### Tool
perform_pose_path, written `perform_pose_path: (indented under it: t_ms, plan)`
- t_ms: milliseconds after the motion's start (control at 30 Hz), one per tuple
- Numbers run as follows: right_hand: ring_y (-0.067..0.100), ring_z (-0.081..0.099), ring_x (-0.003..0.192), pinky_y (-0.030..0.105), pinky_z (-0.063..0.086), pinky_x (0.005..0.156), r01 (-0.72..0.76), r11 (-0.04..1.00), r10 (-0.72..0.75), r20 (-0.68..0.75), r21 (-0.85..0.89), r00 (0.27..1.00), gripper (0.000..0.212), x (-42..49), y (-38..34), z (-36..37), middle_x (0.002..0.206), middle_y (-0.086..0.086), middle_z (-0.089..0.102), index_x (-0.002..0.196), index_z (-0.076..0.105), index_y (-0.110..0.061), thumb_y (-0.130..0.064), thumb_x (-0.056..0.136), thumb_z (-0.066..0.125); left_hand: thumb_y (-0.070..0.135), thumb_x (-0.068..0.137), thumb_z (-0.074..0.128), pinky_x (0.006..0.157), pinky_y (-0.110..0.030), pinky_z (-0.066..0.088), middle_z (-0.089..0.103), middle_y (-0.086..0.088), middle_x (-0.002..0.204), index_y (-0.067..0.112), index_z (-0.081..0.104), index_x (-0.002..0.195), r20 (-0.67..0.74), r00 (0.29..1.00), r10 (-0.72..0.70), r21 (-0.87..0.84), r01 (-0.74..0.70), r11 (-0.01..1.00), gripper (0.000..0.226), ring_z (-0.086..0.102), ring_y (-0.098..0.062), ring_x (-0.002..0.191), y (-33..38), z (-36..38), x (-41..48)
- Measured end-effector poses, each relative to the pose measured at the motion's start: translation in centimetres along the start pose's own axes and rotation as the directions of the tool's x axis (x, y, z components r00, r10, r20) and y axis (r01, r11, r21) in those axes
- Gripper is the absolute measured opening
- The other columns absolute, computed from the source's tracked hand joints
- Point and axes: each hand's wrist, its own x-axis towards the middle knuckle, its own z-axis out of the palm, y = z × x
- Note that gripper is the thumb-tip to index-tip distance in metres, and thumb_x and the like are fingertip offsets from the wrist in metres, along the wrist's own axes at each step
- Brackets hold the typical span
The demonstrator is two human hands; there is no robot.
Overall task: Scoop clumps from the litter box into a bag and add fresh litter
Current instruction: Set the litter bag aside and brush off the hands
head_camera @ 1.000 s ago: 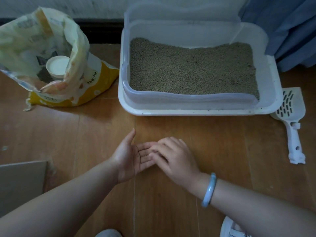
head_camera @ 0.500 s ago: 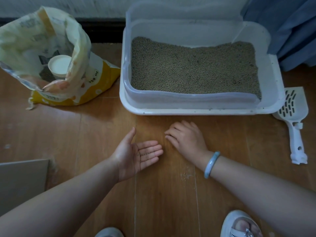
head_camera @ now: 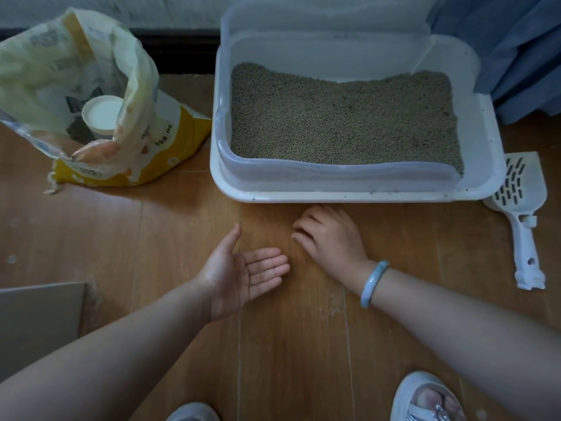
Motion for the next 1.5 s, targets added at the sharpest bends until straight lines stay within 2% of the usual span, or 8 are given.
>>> perform_pose_path:
  t_ms: [367, 500, 600, 733, 867, 1100, 1300, 1500]
  plan:
    - [0.025, 0.054, 0.064, 0.035, 0.029, 0.064, 0.219, 0.929, -0.216, 0.041, -0.298, 0.975, 0.021, 0.5, -0.1, 0.6, 0.071, 0.004, 0.057, 0.073, 0.059, -0.015, -0.025, 0.085, 0.044, 0.067, 0.090, 0.027, 0.092, -0.038, 0.050, 0.068, -0.019, 0.112, -0.002, 0.059, 0.116, -0.002, 1.000, 0.003, -0.009, -0.003, 1.000, 0.080, 0.067, -0.027, 0.103, 0.0, 0.0, -0.1]
    - [0.027, 0.055, 0.061, 0.036, 0.037, 0.063, 0.109, 0.980, -0.098, 0.072, -0.167, 0.993, 0.027, 0.2, -1.0, -0.1, 0.073, 0.006, 0.058, 0.077, 0.057, -0.013, -0.026, 0.088, 0.036, 0.067, 0.090, 0.027, 0.090, -0.037, 0.051, 0.068, -0.019, 0.111, -0.002, 0.059, 0.116, -0.001, 1.000, 0.009, -0.009, -0.009, 1.000, 0.080, 0.067, -0.027, 0.102, 0.0, 0.3, -0.2]
    - [0.027, 0.055, 0.065, 0.033, 0.040, 0.063, 0.032, 0.994, -0.036, 0.036, 0.106, 0.999, 0.031, -0.3, -2.3, -1.8, 0.078, 0.006, 0.057, 0.080, 0.056, -0.012, -0.029, 0.092, 0.033, 0.067, 0.090, 0.028, 0.090, -0.037, 0.051, 0.069, -0.018, 0.110, -0.002, 0.059, 0.116, 0.008, 1.000, 0.015, 0.002, -0.015, 1.000, 0.080, 0.067, -0.027, 0.102, -0.2, 0.3, -0.2]
    - [0.022, 0.054, 0.067, 0.033, 0.031, 0.064, 0.204, 0.964, -0.209, 0.011, 0.171, 0.978, 0.034, -1.1, -4.7, -2.8, 0.074, 0.003, 0.056, 0.075, 0.058, -0.014, -0.034, 0.094, 0.038, 0.067, 0.089, 0.030, 0.081, -0.034, 0.055, 0.072, -0.013, 0.092, -0.001, 0.058, 0.117, 0.026, 0.999, 0.028, 0.028, -0.029, 0.999, 0.078, 0.070, -0.023, 0.086, -0.5, 0.6, -0.1]
    - [0.018, 0.056, 0.079, 0.030, 0.034, 0.068, 0.251, 0.945, -0.261, 0.024, 0.212, 0.965, 0.023, -2.7, -5.2, -3.1, 0.089, -0.002, 0.059, 0.093, 0.065, -0.020, -0.036, 0.091, 0.048, 0.064, 0.092, 0.026, 0.062, -0.026, 0.057, 0.068, -0.008, 0.075, 0.002, 0.065, 0.108, 0.069, 0.997, 0.037, 0.076, -0.042, 0.996, 0.075, 0.067, -0.017, 0.065, -0.6, 1.4, -0.1]
    - [0.017, 0.054, 0.098, 0.033, 0.045, 0.081, 0.085, 0.985, -0.089, 0.022, 0.149, 0.996, 0.026, -5.8, -2.3, -4.8, 0.106, -0.003, 0.059, 0.109, 0.060, -0.019, -0.031, 0.088, 0.051, 0.061, 0.094, 0.028, 0.066, -0.029, 0.059, 0.072, -0.013, 0.086, 0.000, 0.063, 0.109, 0.040, 0.998, 0.040, 0.090, -0.043, 0.995, 0.072, 0.071, -0.020, 0.075, -1.3, 4.1, 0.3]
    - [0.019, 0.056, 0.101, 0.034, 0.048, 0.087, -0.009, 0.985, 0.003, 0.035, 0.174, 0.999, 0.035, -6.2, -1.0, -7.6, 0.112, -0.001, 0.058, 0.114, 0.057, -0.017, -0.036, 0.087, 0.046, 0.050, 0.099, 0.025, 0.053, -0.026, 0.056, 0.068, -0.010, 0.072, 0.003, 0.061, 0.090, -0.029, 0.994, 0.106, 0.131, -0.101, 0.986, 0.060, 0.067, -0.019, 0.065, -1.4, 8.6, -0.3]
    - [0.000, 0.059, 0.092, 0.012, 0.042, 0.082, -0.214, 0.764, 0.332, -0.087, 0.609, 0.939, 0.021, -5.9, -0.7, -12.6, 0.096, -0.007, 0.067, 0.096, 0.067, -0.015, -0.031, 0.090, 0.054, 0.039, 0.102, 0.025, 0.055, -0.029, 0.057, 0.070, -0.011, 0.069, 0.003, 0.060, 0.086, -0.003, 0.985, 0.174, 0.106, -0.172, 0.979, 0.054, 0.069, -0.019, 0.060, 0.2, 11.9, -3.5]
